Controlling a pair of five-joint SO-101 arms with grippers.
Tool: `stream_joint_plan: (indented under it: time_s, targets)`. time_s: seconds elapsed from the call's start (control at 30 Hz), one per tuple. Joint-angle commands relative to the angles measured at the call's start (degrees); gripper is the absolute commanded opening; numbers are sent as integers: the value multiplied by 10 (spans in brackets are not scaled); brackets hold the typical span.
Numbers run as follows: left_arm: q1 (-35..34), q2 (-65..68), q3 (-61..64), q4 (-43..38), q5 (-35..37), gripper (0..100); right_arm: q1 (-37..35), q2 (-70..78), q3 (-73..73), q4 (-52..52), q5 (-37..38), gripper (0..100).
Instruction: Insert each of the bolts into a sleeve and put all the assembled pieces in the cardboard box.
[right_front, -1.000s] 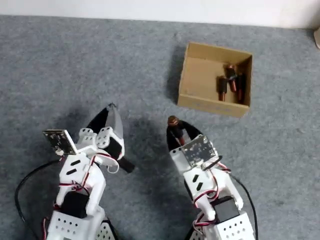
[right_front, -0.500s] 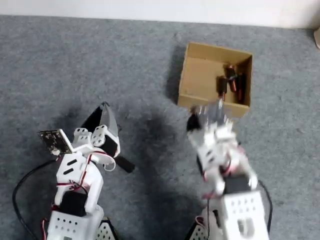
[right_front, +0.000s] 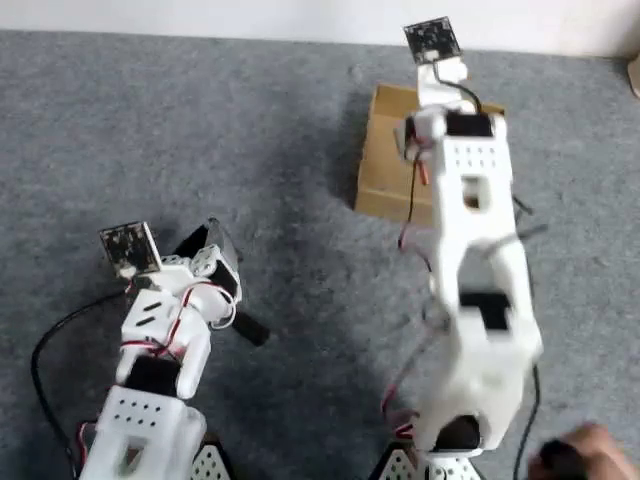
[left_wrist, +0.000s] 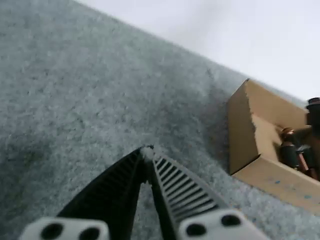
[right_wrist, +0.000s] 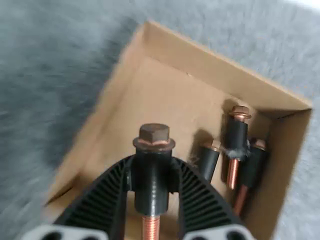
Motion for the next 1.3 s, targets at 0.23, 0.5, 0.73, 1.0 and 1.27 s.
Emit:
stream_joint_plan:
  time_s: [0.23,0.5,0.73,1.0,1.27]
  targets:
    - [-7,35,-46,-14,-2,7,20,516,-696,152,4,9]
    - [-7,35,-46,-14,-3,7,19,498,-712,212,5,135]
    - [-7,35,-45,-14,-3,7,15,401,-713,274,3,166]
    - [-7,36,-45,-14,-3,7,-17,264,-713,390,4,166]
    - [-91,41,-74,-11,3,7,-45,116,-637,396,3,166]
